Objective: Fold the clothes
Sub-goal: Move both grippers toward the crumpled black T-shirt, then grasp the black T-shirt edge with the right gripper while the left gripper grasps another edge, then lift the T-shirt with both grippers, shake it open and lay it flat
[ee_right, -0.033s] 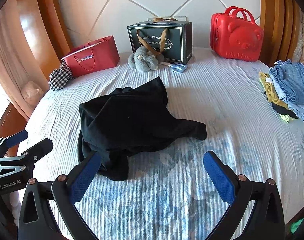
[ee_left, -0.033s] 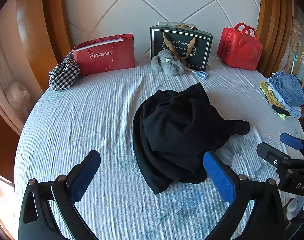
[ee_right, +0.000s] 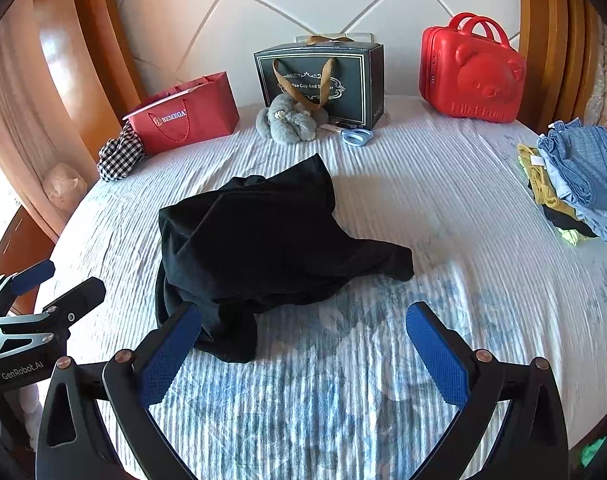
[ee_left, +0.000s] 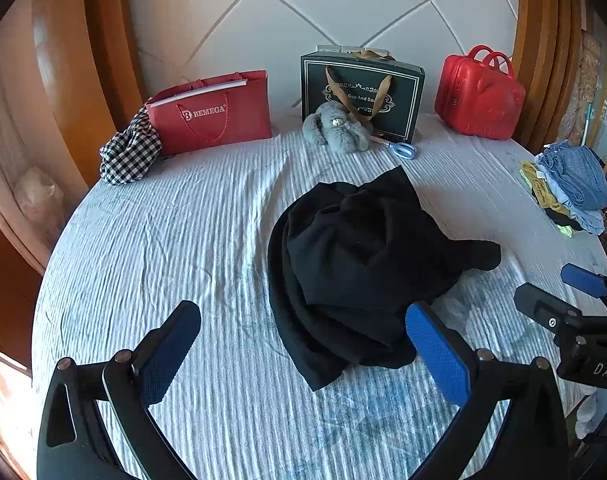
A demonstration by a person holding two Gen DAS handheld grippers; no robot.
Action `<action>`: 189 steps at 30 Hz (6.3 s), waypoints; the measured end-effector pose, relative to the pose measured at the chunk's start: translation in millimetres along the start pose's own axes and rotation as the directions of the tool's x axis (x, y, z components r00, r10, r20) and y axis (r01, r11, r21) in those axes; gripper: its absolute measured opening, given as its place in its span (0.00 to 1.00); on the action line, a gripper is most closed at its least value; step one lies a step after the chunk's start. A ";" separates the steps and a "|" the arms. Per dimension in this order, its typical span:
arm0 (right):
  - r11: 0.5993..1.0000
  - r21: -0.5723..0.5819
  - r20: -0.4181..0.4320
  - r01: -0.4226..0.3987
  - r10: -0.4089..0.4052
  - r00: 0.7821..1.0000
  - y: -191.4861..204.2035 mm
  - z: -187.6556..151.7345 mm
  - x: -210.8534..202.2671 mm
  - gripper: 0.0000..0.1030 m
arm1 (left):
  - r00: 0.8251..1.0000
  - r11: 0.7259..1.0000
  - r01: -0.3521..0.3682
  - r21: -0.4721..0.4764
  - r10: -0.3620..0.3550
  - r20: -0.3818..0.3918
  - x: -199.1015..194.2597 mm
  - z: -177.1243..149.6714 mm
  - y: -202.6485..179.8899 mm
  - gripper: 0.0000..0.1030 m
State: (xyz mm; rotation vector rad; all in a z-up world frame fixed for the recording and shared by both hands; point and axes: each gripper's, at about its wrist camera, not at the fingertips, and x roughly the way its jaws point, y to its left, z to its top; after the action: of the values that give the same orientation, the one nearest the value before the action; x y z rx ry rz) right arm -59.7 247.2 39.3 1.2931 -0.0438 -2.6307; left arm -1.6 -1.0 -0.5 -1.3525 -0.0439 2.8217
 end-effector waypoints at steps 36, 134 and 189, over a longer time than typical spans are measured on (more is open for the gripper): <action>0.998 -0.029 -0.039 0.060 -0.061 0.997 3.5 6.3 22.8 1.00 | 0.998 1.000 -0.028 -0.010 0.027 -0.053 35.9 15.3 13.2 1.00; 0.991 -0.058 -0.334 -0.124 0.097 0.937 -10.4 116.7 261.2 0.15 | 0.945 0.973 0.201 0.114 -0.162 -0.284 260.0 114.0 2.0 0.05; 0.915 0.348 -0.248 0.203 -0.119 0.961 -251.8 -43.1 64.6 0.85 | 0.905 0.894 0.350 0.278 -0.248 -0.345 278.2 172.4 -106.4 0.54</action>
State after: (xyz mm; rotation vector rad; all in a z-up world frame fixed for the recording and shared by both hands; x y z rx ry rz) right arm -108.0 483.3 -67.5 1.7795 -0.4382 -2.6811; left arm -310.4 108.4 -106.1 -1.5179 0.2012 2.2181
